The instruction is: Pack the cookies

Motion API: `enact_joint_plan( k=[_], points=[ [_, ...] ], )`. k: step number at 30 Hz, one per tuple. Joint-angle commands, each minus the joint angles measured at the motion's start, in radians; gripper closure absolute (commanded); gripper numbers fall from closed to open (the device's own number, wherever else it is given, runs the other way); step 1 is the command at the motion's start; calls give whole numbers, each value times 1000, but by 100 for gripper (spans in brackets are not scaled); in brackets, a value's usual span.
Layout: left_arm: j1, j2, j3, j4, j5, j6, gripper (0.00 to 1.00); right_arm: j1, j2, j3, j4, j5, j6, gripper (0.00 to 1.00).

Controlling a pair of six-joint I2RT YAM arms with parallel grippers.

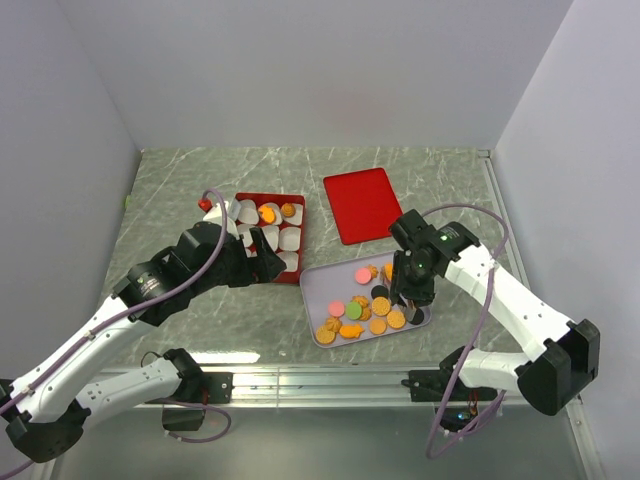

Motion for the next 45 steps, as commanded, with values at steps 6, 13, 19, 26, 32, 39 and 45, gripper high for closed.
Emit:
enact_joint_plan(
  k=[6, 13, 19, 26, 32, 39, 45],
  points=[
    [-2, 6, 14, -2, -13, 18, 7, 5, 20, 29, 35, 24, 1, 54],
    [-2, 15, 23, -5, -16, 27, 8, 5, 39, 49, 31, 37, -3, 59],
    [-2, 21, 40, -11, -23, 38, 8, 3, 56, 168, -20, 78, 4, 60],
    [-2, 34, 61, -14, -22, 52, 8, 3, 128, 365, -64, 92, 13, 60],
    [-4, 23, 74, -22, -36, 52, 8, 9, 232, 524, -14, 26, -19, 60],
    [-2, -3, 106, -65, -83, 41, 7, 51, 393, 800, 49, -107, -76, 60],
    [-2, -17, 144, -114, -128, 32, 7, 92, 540, 951, 120, -218, -84, 60]
  ],
)
